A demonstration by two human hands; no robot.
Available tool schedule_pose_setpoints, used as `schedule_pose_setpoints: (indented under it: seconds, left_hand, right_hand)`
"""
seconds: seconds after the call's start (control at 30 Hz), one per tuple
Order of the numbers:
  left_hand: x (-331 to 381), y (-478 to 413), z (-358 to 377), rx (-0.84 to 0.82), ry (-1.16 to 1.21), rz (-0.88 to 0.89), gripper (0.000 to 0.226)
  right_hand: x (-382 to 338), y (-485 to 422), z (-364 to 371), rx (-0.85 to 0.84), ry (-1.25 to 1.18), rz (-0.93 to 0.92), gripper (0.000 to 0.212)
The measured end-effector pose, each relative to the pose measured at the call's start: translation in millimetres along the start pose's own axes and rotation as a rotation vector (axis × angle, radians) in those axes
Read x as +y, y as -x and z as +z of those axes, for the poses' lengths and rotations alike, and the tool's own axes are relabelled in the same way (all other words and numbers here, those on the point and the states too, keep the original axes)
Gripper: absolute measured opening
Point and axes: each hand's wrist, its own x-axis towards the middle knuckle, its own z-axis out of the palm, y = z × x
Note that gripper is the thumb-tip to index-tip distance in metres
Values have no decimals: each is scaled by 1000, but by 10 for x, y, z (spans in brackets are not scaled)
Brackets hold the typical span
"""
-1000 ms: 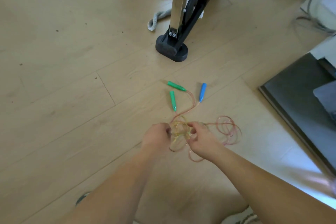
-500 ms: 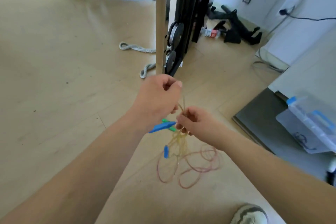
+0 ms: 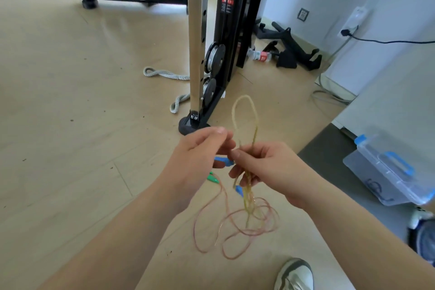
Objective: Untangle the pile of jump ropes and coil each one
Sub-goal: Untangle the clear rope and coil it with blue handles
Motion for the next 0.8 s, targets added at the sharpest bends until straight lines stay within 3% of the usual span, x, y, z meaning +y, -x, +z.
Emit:
schedule_pose_setpoints:
  seconds: [0.13,0.27,0.37,0.47,0.6,0.8]
  left_hand:
    - [-116,-7,45,106,-216,16,10]
    - [-132,-16,70,-29,-69,-69,26]
    - [-138,-42,55,-42,-50,12,24]
    - [-158,-144,4,94,-143,28,29]
    - [-116,-203,-92,186,-50,-8,31]
    - [-89,-213,-203,349,-129,92,29]
  right_hand:
    - [56,-3,-32,-102,-11,-10,26]
    - [80,-69,-41,-183,-22,-79,33]
    - [134,-126,-61,-260,-38,-41,34]
    - [231,-185,-101,-197,-22,69,29]
    - [346,-233,-141,-117,66,190,36]
    - [466,-318,-188,27,201,190,34]
